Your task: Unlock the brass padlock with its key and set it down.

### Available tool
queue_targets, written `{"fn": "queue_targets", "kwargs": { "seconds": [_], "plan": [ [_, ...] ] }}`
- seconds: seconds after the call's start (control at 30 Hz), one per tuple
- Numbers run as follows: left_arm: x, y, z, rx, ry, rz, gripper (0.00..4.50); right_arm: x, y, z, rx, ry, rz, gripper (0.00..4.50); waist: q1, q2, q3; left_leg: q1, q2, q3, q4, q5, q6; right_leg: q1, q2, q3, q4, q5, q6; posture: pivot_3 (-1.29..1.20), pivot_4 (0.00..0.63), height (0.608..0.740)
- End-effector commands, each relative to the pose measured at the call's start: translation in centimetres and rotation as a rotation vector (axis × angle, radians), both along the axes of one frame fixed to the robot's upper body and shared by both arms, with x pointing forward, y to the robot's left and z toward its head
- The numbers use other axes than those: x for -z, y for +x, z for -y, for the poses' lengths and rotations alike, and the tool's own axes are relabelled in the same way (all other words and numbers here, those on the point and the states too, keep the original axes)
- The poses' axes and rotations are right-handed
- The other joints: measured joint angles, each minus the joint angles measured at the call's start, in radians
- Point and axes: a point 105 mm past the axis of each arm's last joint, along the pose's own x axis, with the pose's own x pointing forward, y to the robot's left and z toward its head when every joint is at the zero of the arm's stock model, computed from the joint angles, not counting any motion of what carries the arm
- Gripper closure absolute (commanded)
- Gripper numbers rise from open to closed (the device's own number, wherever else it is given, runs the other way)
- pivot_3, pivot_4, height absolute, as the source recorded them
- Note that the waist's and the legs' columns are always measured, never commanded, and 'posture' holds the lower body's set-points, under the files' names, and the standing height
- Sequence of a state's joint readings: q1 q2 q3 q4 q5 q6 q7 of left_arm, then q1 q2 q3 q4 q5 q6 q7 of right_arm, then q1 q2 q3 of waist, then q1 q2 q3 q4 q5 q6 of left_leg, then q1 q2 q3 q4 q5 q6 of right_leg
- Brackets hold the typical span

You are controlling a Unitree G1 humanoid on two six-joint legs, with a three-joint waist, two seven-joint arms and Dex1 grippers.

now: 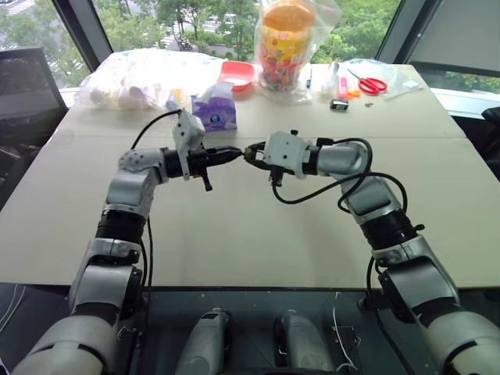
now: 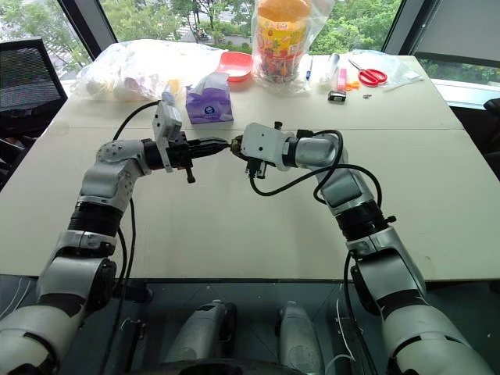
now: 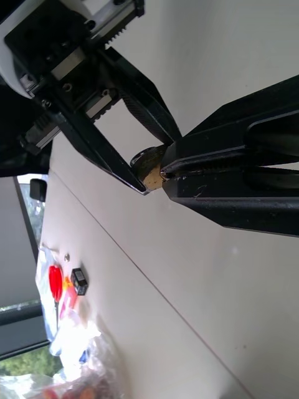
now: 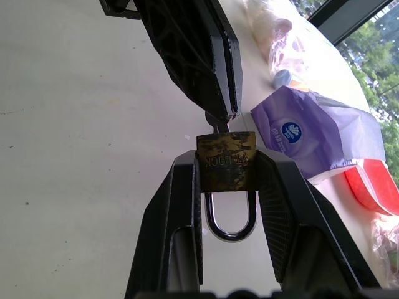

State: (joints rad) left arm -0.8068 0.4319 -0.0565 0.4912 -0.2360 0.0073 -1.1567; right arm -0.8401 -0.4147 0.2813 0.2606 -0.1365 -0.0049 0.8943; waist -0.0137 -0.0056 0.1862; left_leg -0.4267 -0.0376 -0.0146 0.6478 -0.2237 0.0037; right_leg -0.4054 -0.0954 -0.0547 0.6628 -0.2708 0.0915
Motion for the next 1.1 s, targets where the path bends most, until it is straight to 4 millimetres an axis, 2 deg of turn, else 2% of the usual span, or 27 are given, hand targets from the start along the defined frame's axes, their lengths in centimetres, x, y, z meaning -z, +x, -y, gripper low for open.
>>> {"fn": "queue_targets", "kwargs": {
  "seconds": [0.03,0.2,0.27,0.33,0.37,0.43,0.5,0.53,0.6,0.73,1.1],
  "plan": [
    [1.4,-0.7,0.6,0.069,0.142,0.118,4.46,-2.8,-0.6,-0.9,-0.042,0.056,0.083,3.80,0.000,0.000,0.000,0.000,0.000,0.000,0.000,0.000,0.000,0.000,0.000,0.000,0.000,0.000,0.000,0.00,0.150,0.740],
    [2.3,-0.4,0.6,0.080,0.180,0.121,4.46,-2.9,-0.6,-1.0,-0.045,0.059,0.079,3.80,0.003,0.000,0.000,0.000,0.000,0.000,0.000,0.000,0.000,0.000,0.000,0.000,0.000,0.000,0.000,0.00,0.150,0.740],
    [2.8,0.3,0.2,0.035,0.185,0.018,4.46,-2.9,-0.7,-1.0,-0.046,0.057,0.083,3.80,0.004,0.000,0.000,0.000,0.000,0.000,0.000,0.000,0.001,0.000,0.000,0.000,0.000,0.000,0.000,0.00,0.150,0.740],
    [1.9,0.9,-0.1,0.008,0.045,-0.184,4.46,-2.9,-0.6,-1.0,-0.044,0.040,0.103,3.80,0.003,0.000,0.000,0.000,0.000,0.000,0.001,0.000,0.001,0.000,0.000,0.000,0.000,0.000,0.000,0.00,0.150,0.740],
    [0.9,1.0,-0.2,0.019,-0.063,-0.281,4.20,-2.9,-0.6,-1.0,-0.043,0.028,0.115,3.80,0.001,0.000,0.000,0.000,0.000,0.000,0.001,0.000,0.002,0.000,0.001,0.000,0.000,0.000,0.000,0.00,0.150,0.740],
    [-0.5,0.8,-0.4,0.051,-0.174,-0.394,3.58,-2.8,-0.6,-1.0,-0.043,0.014,0.128,3.80,-0.005,-0.001,0.000,0.000,0.000,0.000,0.001,0.000,0.002,0.000,0.001,-0.001,0.000,0.000,0.000,0.00,0.150,0.740],
    [-1.4,0.1,-0.5,0.104,-0.229,-0.494,2.71,-2.6,-0.6,-1.0,-0.045,0.004,0.133,3.80,-0.010,-0.002,0.001,0.000,0.001,0.000,0.000,0.000,0.002,0.000,0.002,0.000,0.001,0.000,0.000,0.00,0.150,0.740],
    [-2.2,0.3,-0.6,0.091,-0.271,-0.505,2.28,-2.5,-0.6,-1.0,-0.046,-0.001,0.135,3.80,-0.010,-0.002,0.001,0.000,0.001,0.000,0.000,0.000,0.002,0.000,0.003,0.000,0.001,0.000,0.000,0.00,0.150,0.740],
    [-2.9,0.8,-0.6,0.065,-0.301,-0.493,2.28,-2.5,-0.6,-1.1,-0.047,-0.004,0.137,3.80,-0.007,-0.003,0.002,0.000,0.002,0.000,0.000,0.000,0.002,-0.001,0.003,0.000,0.001,0.000,0.000,0.00,0.150,0.740],
    [-2.8,0.7,-0.4,0.062,-0.301,-0.495,2.28,-2.4,-0.6,-1.0,-0.047,-0.009,0.136,3.80,-0.003,-0.003,0.002,0.000,0.001,0.000,0.001,0.000,0.002,0.000,0.002,0.000,0.001,0.000,0.000,0.00,0.150,0.740],
    [-1.4,0.4,0.7,0.078,-0.255,-0.505,2.28,-2.5,-0.8,-1.2,-0.052,-0.001,0.134,3.80,-0.001,-0.003,0.002,0.000,0.001,0.000,0.001,0.000,0.001,0.000,0.002,0.000,0.001,0.000,0.000,0.00,0.150,0.740]
  ]
}}
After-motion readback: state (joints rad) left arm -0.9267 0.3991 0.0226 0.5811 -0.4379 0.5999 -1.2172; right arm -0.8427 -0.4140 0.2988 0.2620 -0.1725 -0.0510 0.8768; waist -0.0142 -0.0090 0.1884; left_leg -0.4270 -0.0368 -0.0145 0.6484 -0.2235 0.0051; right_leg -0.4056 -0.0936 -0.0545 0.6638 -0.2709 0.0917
